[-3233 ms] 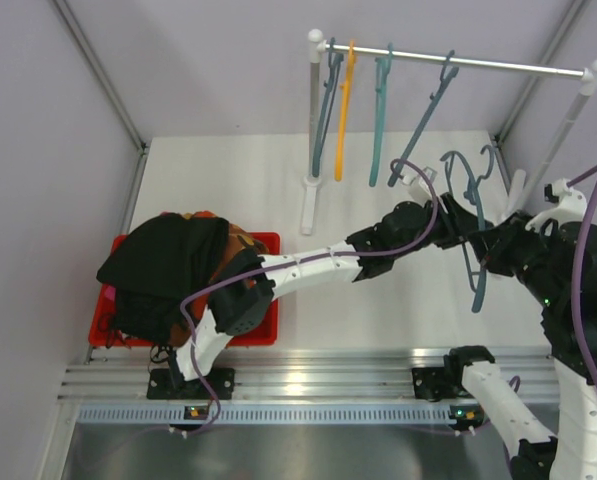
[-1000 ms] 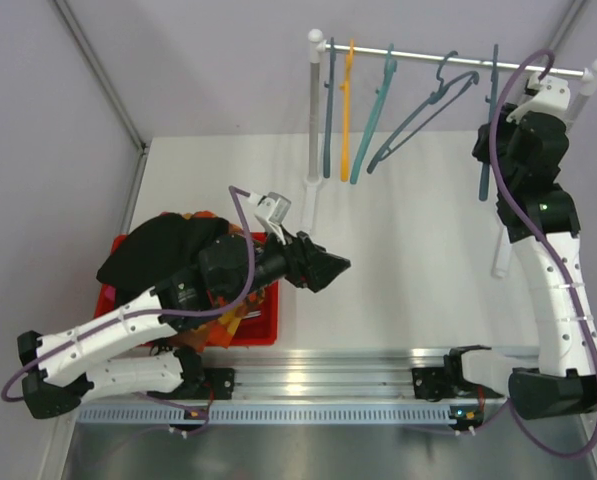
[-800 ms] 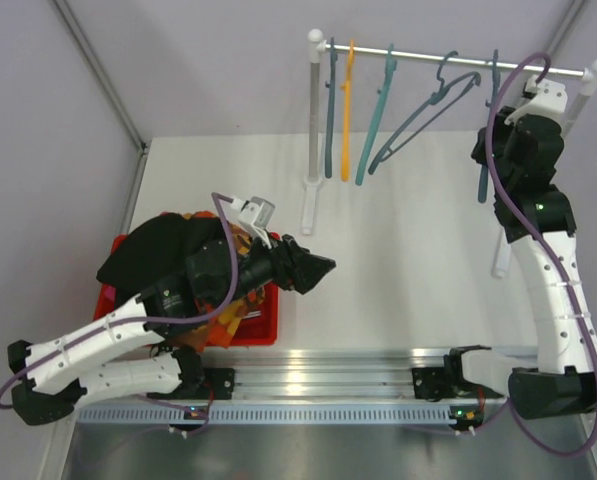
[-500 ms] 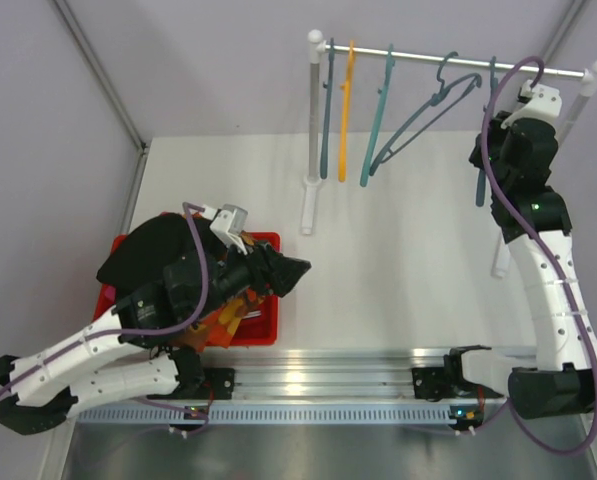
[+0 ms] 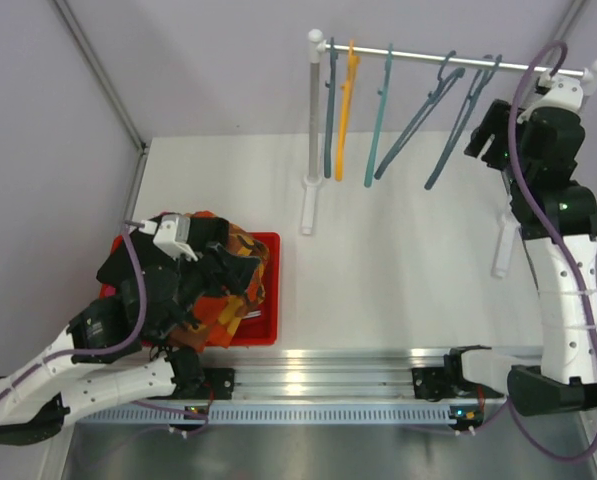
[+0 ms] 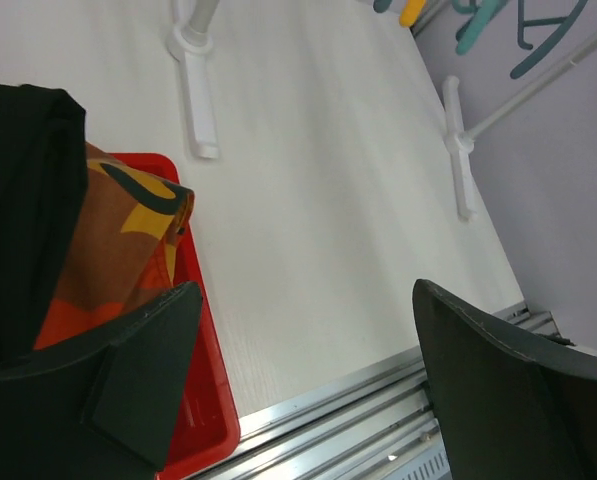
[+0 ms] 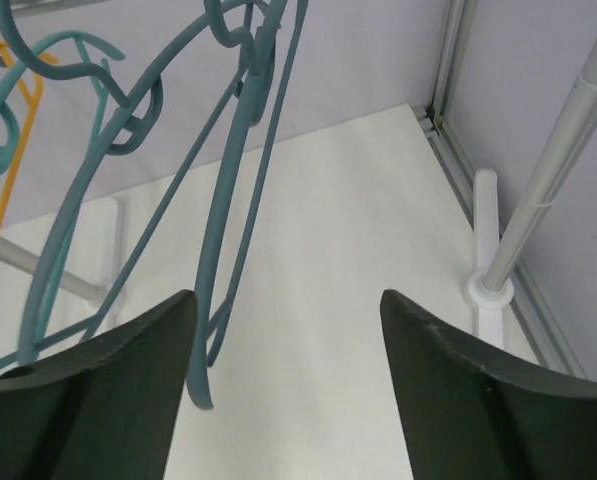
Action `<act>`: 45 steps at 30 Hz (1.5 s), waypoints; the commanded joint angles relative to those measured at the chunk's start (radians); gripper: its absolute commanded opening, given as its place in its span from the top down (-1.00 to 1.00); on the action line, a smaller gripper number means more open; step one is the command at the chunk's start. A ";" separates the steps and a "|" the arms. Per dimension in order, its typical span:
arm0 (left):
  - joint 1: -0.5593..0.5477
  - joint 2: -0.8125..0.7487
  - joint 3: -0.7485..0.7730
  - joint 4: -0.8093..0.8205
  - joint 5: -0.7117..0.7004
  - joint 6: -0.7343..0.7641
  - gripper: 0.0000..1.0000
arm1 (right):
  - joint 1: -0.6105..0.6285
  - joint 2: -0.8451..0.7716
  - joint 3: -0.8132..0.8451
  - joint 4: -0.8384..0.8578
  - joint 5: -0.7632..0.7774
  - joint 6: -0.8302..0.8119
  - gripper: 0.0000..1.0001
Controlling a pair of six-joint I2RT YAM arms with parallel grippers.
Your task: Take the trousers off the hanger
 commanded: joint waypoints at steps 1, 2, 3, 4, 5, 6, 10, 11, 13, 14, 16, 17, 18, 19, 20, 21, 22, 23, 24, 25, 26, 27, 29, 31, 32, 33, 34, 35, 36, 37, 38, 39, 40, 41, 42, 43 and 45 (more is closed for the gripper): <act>-0.003 -0.005 0.084 -0.101 -0.109 0.002 -0.84 | -0.007 -0.030 0.095 -0.143 0.014 0.010 -0.56; -0.003 -0.003 0.092 -0.125 -0.120 0.004 -0.86 | -0.006 -0.051 0.102 -0.172 0.008 0.010 -0.61; -0.003 -0.005 0.091 -0.130 -0.137 0.007 -0.89 | -0.007 -0.065 0.105 -0.180 -0.004 0.010 -0.70; -0.003 -0.003 0.088 -0.138 -0.143 -0.001 -0.90 | -0.007 -0.080 0.103 -0.189 -0.035 0.012 -0.76; -0.003 -0.002 0.081 -0.148 -0.150 -0.007 -0.91 | -0.007 -0.106 0.102 -0.198 -0.053 0.010 -0.78; -0.003 0.000 0.071 -0.148 -0.154 -0.010 -0.91 | -0.007 -0.122 0.092 -0.220 -0.073 0.006 -0.83; -0.003 0.000 0.069 -0.148 -0.195 -0.022 -0.96 | -0.007 -0.215 0.010 -0.226 -0.155 0.003 -0.98; -0.003 -0.002 0.069 -0.138 -0.201 -0.019 -0.96 | -0.006 -0.269 -0.054 -0.215 -0.165 0.001 -1.00; -0.003 -0.003 0.061 -0.077 -0.209 0.010 -0.97 | -0.007 -0.353 -0.125 -0.174 -0.190 0.018 -0.99; -0.003 0.004 0.063 -0.054 -0.210 0.016 -0.96 | -0.007 -0.379 -0.191 -0.162 -0.201 0.022 -0.99; -0.003 0.065 0.090 -0.017 -0.189 0.042 -0.96 | -0.007 -0.424 -0.242 -0.149 -0.222 0.036 -0.99; -0.003 0.099 0.109 -0.012 -0.181 0.045 -0.96 | -0.007 -0.459 -0.277 -0.149 -0.227 0.041 -0.99; 0.000 0.168 0.144 -0.006 -0.174 0.051 -0.96 | -0.007 -0.475 -0.291 -0.151 -0.235 0.044 -1.00; 0.003 0.203 0.163 0.015 -0.166 0.080 -0.96 | -0.007 -0.490 -0.303 -0.154 -0.239 0.050 -0.99; 0.007 0.240 0.182 0.020 -0.163 0.091 -0.96 | -0.007 -0.519 -0.326 -0.151 -0.247 0.053 -1.00; 0.033 0.303 0.227 0.023 -0.154 0.102 -0.96 | -0.007 -0.533 -0.336 -0.146 -0.258 0.056 -0.99; 0.058 0.331 0.250 0.037 -0.135 0.134 -0.96 | -0.007 -0.547 -0.345 -0.143 -0.261 0.056 -1.00; 0.093 0.352 0.273 0.051 -0.102 0.149 -0.96 | -0.007 -0.567 -0.360 -0.135 -0.261 0.065 -0.99; 0.193 0.378 0.304 0.068 -0.003 0.171 -0.96 | -0.007 -0.574 -0.366 -0.134 -0.287 0.079 -1.00; 0.252 0.386 0.314 0.085 0.051 0.177 -0.96 | -0.007 -0.579 -0.371 -0.129 -0.294 0.082 -1.00; 0.310 0.392 0.325 0.112 0.101 0.182 -0.96 | -0.007 -0.582 -0.374 -0.128 -0.308 0.082 -0.99; 0.407 0.414 0.360 0.114 0.182 0.188 -0.96 | -0.007 -0.585 -0.375 -0.126 -0.310 0.081 -1.00; 0.478 0.440 0.409 0.088 0.242 0.214 -0.96 | -0.007 -0.590 -0.372 -0.120 -0.307 0.076 -0.99; 0.541 0.475 0.486 0.056 0.294 0.237 -0.96 | -0.007 -0.594 -0.366 -0.122 -0.301 0.058 -0.99; 0.552 0.481 0.508 0.042 0.291 0.240 -0.96 | -0.007 -0.605 -0.359 -0.122 -0.304 0.050 -1.00; 0.561 0.481 0.532 0.016 0.291 0.244 -0.96 | -0.007 -0.613 -0.357 -0.119 -0.304 0.046 -1.00; 0.561 0.474 0.537 0.007 0.288 0.252 -0.96 | -0.007 -0.621 -0.357 -0.115 -0.302 0.042 -0.99; 0.561 0.442 0.528 -0.003 0.285 0.254 -0.96 | -0.007 -0.639 -0.360 -0.112 -0.307 0.041 -1.00; 0.561 0.419 0.516 -0.016 0.282 0.254 -0.96 | -0.007 -0.650 -0.363 -0.112 -0.308 0.041 -0.99; 0.561 0.393 0.494 -0.020 0.271 0.254 -0.96 | -0.007 -0.674 -0.369 -0.109 -0.314 0.044 -0.99; 0.561 0.327 0.436 -0.018 0.265 0.254 -0.97 | -0.007 -0.689 -0.389 -0.106 -0.319 0.046 -0.99; 0.561 0.289 0.401 0.000 0.264 0.260 -0.96 | -0.007 -0.706 -0.406 -0.102 -0.325 0.053 -0.99; 0.563 0.249 0.363 0.013 0.261 0.266 -0.97 | -0.007 -0.743 -0.424 -0.083 -0.336 0.056 -1.00; 0.561 0.169 0.285 0.023 0.253 0.270 -0.97 | -0.007 -0.763 -0.472 -0.067 -0.345 0.059 -0.99; 0.563 0.129 0.247 0.029 0.242 0.266 -0.97 | -0.007 -0.786 -0.496 -0.051 -0.357 0.065 -1.00; 0.563 0.092 0.215 0.022 0.229 0.260 -0.97 | -0.007 -0.835 -0.521 -0.022 -0.385 0.075 -1.00; 0.563 -0.015 0.131 0.014 0.212 0.254 -0.97 | -0.007 -0.887 -0.590 0.001 -0.412 0.104 -0.99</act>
